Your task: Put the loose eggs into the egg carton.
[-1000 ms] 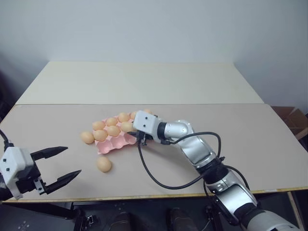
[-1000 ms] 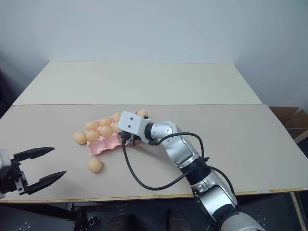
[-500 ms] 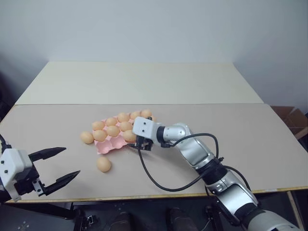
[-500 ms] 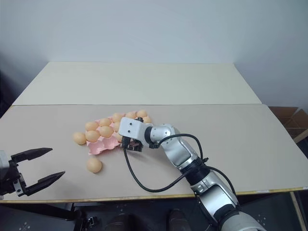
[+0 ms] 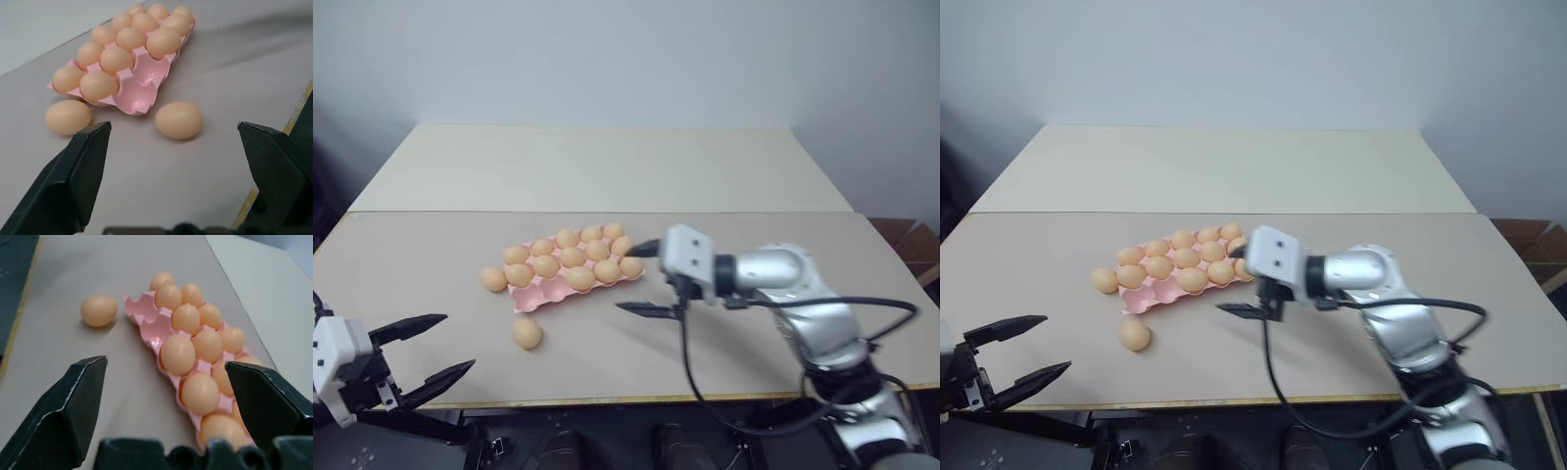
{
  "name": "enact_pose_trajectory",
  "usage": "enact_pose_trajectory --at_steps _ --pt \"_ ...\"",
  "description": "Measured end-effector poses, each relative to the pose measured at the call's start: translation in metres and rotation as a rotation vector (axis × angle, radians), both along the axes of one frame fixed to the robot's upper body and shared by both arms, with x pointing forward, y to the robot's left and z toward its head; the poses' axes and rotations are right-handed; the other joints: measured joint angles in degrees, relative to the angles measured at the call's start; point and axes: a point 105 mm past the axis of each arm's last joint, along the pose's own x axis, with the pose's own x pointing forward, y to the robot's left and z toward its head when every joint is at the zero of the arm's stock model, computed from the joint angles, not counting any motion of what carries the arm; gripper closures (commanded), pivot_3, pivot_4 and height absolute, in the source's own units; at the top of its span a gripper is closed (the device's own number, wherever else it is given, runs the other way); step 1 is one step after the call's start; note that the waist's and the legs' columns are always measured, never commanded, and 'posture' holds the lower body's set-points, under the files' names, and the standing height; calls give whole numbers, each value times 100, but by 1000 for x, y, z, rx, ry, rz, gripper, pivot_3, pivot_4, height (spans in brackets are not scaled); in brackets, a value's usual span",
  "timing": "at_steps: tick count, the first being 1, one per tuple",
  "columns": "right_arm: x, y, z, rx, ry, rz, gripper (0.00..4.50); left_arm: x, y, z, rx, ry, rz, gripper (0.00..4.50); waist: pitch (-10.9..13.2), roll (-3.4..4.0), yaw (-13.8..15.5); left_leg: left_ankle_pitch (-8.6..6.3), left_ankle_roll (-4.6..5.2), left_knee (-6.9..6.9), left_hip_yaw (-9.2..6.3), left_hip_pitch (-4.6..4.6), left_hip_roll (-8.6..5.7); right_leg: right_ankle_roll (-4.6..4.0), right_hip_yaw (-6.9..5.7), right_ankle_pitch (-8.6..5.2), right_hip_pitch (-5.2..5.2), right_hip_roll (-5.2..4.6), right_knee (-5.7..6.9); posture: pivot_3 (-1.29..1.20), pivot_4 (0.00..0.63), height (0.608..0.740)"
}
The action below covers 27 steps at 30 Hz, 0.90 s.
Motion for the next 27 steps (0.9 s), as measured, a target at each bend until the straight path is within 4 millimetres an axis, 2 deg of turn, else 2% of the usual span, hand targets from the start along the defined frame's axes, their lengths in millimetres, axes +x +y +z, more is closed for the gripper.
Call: enact_pose_trajectory --at_steps 3,8,11,18,23,27 --pt "-7 -27 -11 -91 61 -34 21 -1 4 -5 -7 15 20 0 1 0 22 0 -1 0 0 3 -1 0 3 0 -1 1 -1 0 150 740" --pt "-22 -47 -6 -140 86 -20 21 2 10 -16 -21 47 45 0 1 1 33 -1 -1 0 -3 4 1 0 3 -1 0 4 -1 0 150 740" --pt "-24 -50 -1 -146 66 -27 21 5 7 -22 -40 56 43 0 1 -1 62 -1 -1 0 -3 3 -1 0 2 -1 1 2 -4 0 150 740" --pt "-24 -54 -4 -158 60 -63 21 17 0 -29 -64 16 49 0 1 0 83 -1 0 0 -4 1 -6 1 3 0 3 -2 -6 0 150 740" --pt "-18 -52 -2 -136 23 -98 21 30 -21 -52 -154 -10 90 0 0 -3 85 1 2 2 -5 0 -9 4 4 1 6 -1 -6 0 150 740" --pt "-14 -48 -1 -120 -3 -114 21 40 -37 -64 -144 -46 120 0 -2 -7 76 3 6 4 -8 0 -9 6 5 3 10 2 -3 0 150 740"
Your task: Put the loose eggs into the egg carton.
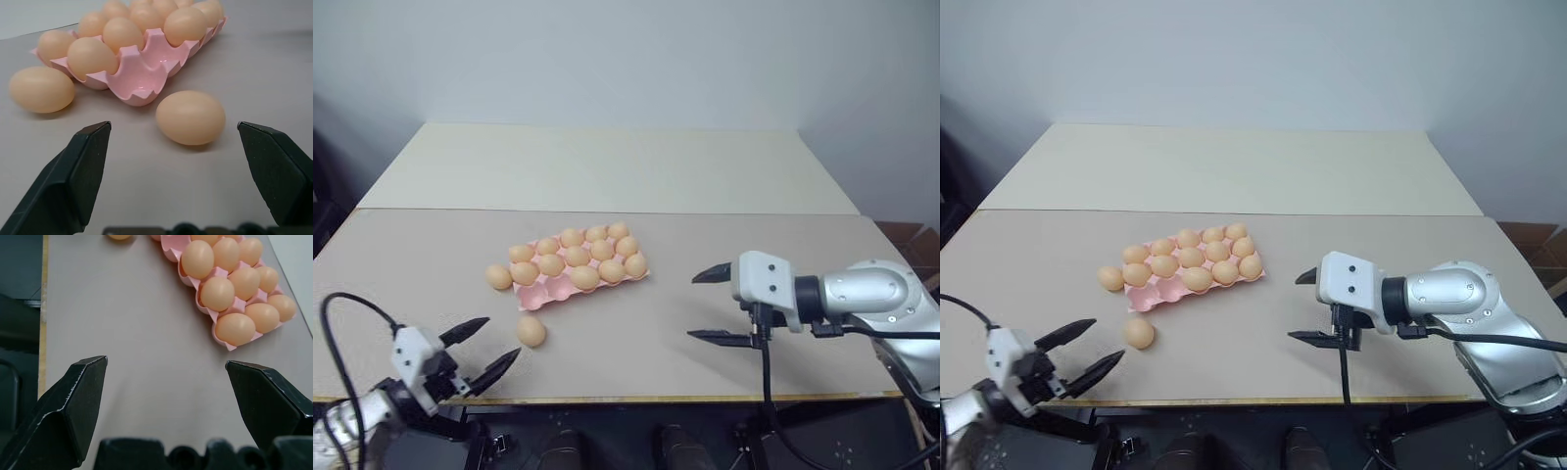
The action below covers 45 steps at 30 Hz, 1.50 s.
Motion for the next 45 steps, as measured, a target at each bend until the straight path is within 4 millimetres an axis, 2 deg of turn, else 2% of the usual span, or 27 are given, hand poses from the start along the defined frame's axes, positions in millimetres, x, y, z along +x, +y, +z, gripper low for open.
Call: enact_pose_trajectory --at_steps 8,15,27,28,30,34,40,45 --pt "6 4 2 12 -31 -5 21 5 -6 -15 11 0 28 0 0 0 9 16 27 0 0 0 -2 0 0 0 0 -2 0 0 150 740" --pt "8 5 0 10 -31 -13 21 17 -22 -22 -6 -13 8 0 0 0 12 17 28 0 -1 -1 -2 2 1 1 1 -2 0 0 150 740" --pt "12 4 1 19 -64 -43 21 40 -37 -21 -26 -88 30 0 -8 12 58 25 42 3 -2 3 -6 4 2 3 8 -4 4 0 150 740" --pt "12 4 1 20 -64 -44 0 40 -37 -21 -32 -89 33 293 -9 14 66 25 42 3 -2 3 -6 4 2 3 8 -4 4 0 150 740" --pt "12 4 1 18 -66 -47 0 40 -40 -22 -38 -82 26 595 -11 17 80 25 42 4 -2 4 -7 5 2 3 9 -3 5 0 150 740" --pt "13 3 1 16 -72 -52 0 40 -42 -23 -40 -75 19 1885 -15 23 90 25 42 4 -1 4 -8 5 3 3 9 -4 4 0 150 740" --pt "14 3 1 11 -78 -56 0 34 -39 -26 -11 -45 -8 2001 -17 26 85 25 43 4 -1 4 -8 6 5 2 8 -3 3 0 150 740" --pt "15 2 0 2 -84 -64 0 14 -33 -25 59 30 -101 2001 -25 35 -2 24 43 3 1 7 -5 6 8 1 5 -2 4 0 150 740"
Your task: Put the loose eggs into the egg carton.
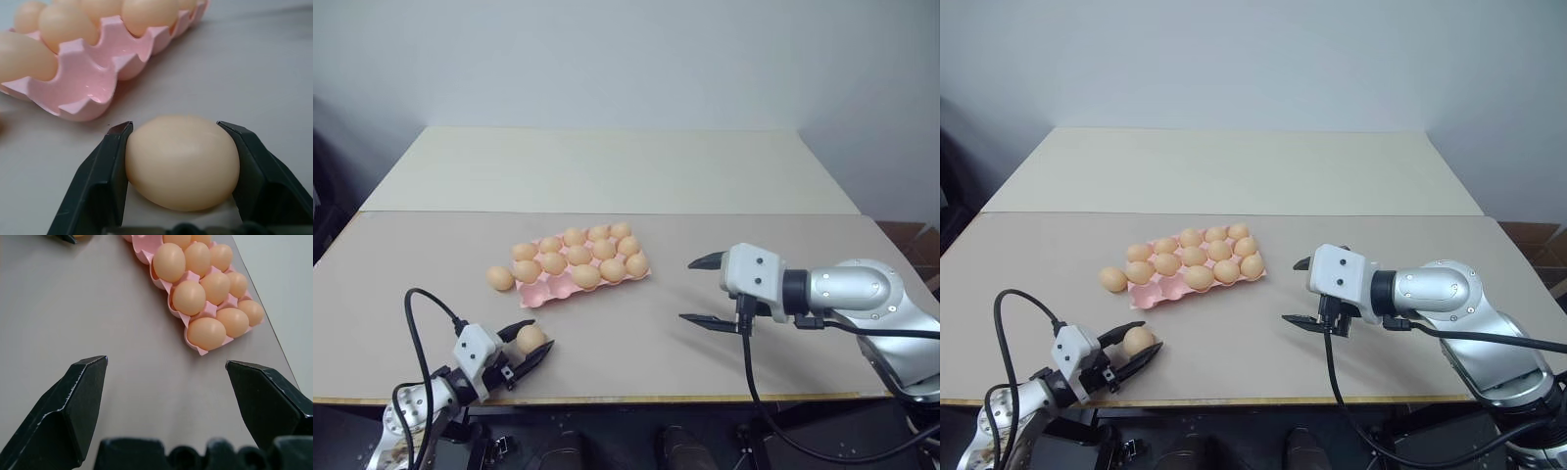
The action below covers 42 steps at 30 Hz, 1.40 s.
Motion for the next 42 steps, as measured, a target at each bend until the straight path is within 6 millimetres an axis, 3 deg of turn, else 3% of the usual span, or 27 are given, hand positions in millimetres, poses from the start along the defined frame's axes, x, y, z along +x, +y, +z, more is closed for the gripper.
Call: enact_pose_trajectory --at_steps 8,14,17,22,25,31,37,42 --pt "2 0 -1 8 -1 -3 0 -17 14 12 24 85 -88 2001 0 1 -2 -10 -16 -1 1 -4 1 -1 -1 -1 -7 -1 0 0 150 740" --pt "3 2 0 17 -12 -4 0 -5 -1 52 -73 -57 -166 2001 0 0 50 -9 -15 0 0 -6 -2 0 -4 0 -3 -2 -1 0 150 740" --pt "4 2 0 22 -19 -10 0 5 -9 68 -88 -116 -200 2001 0 0 48 0 0 0 0 -5 -1 0 -2 0 -2 1 0 0 150 740" --pt "6 5 1 41 -32 -27 0 59 -29 86 -95 -241 -132 2001 -3 -7 103 3 3 5 -7 -6 -8 16 2 11 9 6 0 0 150 740" --pt "7 4 -1 41 -29 -43 0 81 -36 84 -48 -259 -102 2001 -3 -7 93 1 5 5 -5 -9 -12 36 9 23 7 6 -4 0 150 740" --pt "3 2 -5 38 -22 -68 0 96 -36 68 24 -244 -76 2001 -3 -8 46 -2 10 4 -8 -10 -10 38 10 28 4 9 -1 0 150 740" --pt "2 1 -5 33 -28 -87 0 96 -37 68 20 -253 -105 17 -3 -8 44 -1 10 8 -6 -8 -11 30 12 18 6 5 0 0 150 740" --pt "3 0 -5 32 -31 -91 0 98 -36 74 29 -289 -99 17 -3 -8 38 -1 11 8 -5 -10 -12 44 14 28 6 5 -1 0 150 740"
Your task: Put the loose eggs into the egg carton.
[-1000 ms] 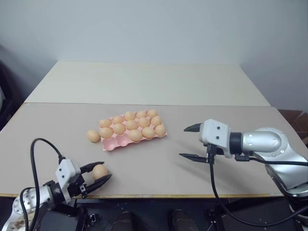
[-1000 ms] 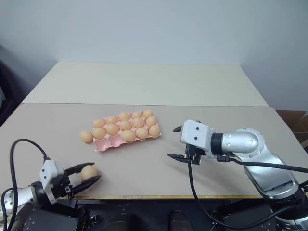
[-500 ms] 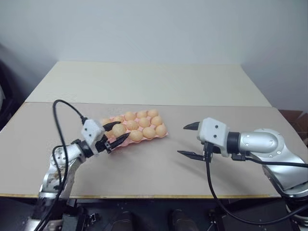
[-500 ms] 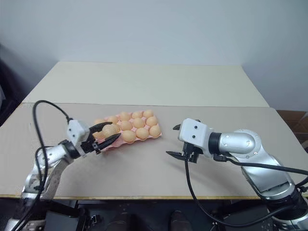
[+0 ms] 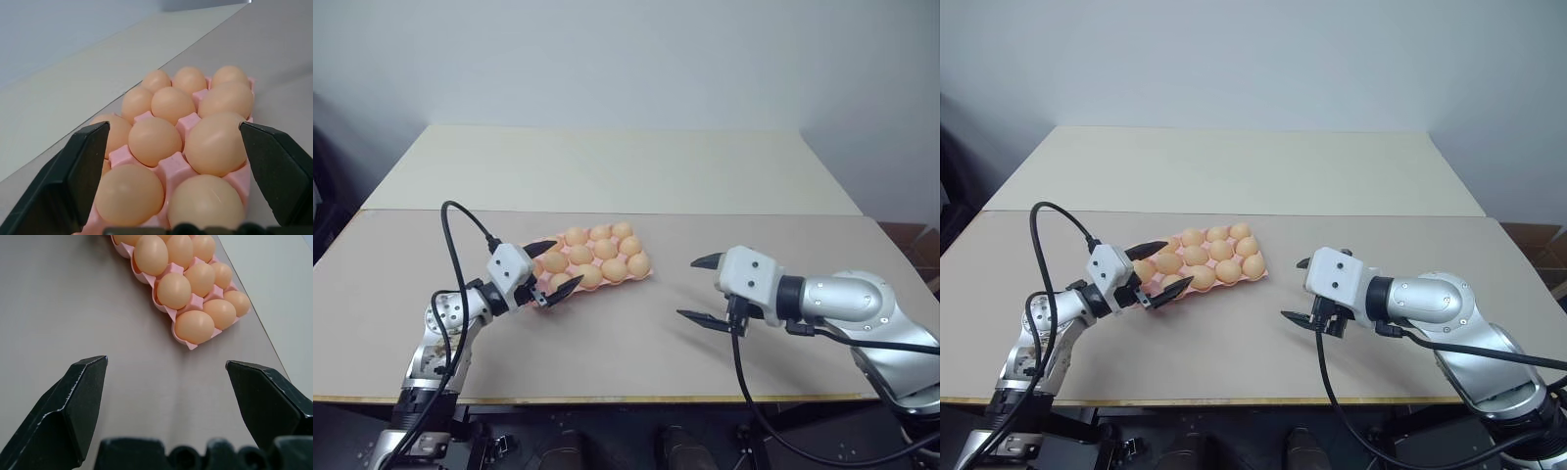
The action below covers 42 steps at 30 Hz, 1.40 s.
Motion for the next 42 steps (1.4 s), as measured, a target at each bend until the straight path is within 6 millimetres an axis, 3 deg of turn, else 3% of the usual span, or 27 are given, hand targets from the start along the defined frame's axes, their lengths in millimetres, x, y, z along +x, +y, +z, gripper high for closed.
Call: enact_pose_trajectory --at_steps 5,11,21,28,34,42 --pt "1 0 0 -4 -1 0 0 -13 16 5 -48 -11 41 17 0 0 -49 0 0 0 0 1 3 2 1 0 -2 1 2 0 150 740" --pt "2 -2 1 -8 5 12 0 -51 58 20 -56 0 127 17 0 1 -41 0 0 0 1 8 4 -29 0 -22 -3 -1 10 0 150 740" --pt "-8 13 22 52 20 181 0 -91 123 9 8 117 421 17 0 0 -20 -1 -3 -1 4 6 4 -30 -5 -23 -5 -7 1 0 150 740" --pt "-13 18 24 58 24 240 0 -97 133 8 23 121 466 17 0 -1 -22 -13 -21 -1 6 3 5 -32 -7 -24 -8 -9 -1 0 150 740" --pt "-15 19 21 58 38 258 0 -105 141 23 56 82 490 17 1 -2 -37 -26 -44 -2 9 5 6 -33 -6 -24 -9 -9 0 0 150 740" --pt "-14 19 19 56 49 271 0 -120 150 11 83 145 500 17 1 -2 -34 -27 -45 -2 10 5 6 -33 -7 -24 -11 -9 0 0 150 740"
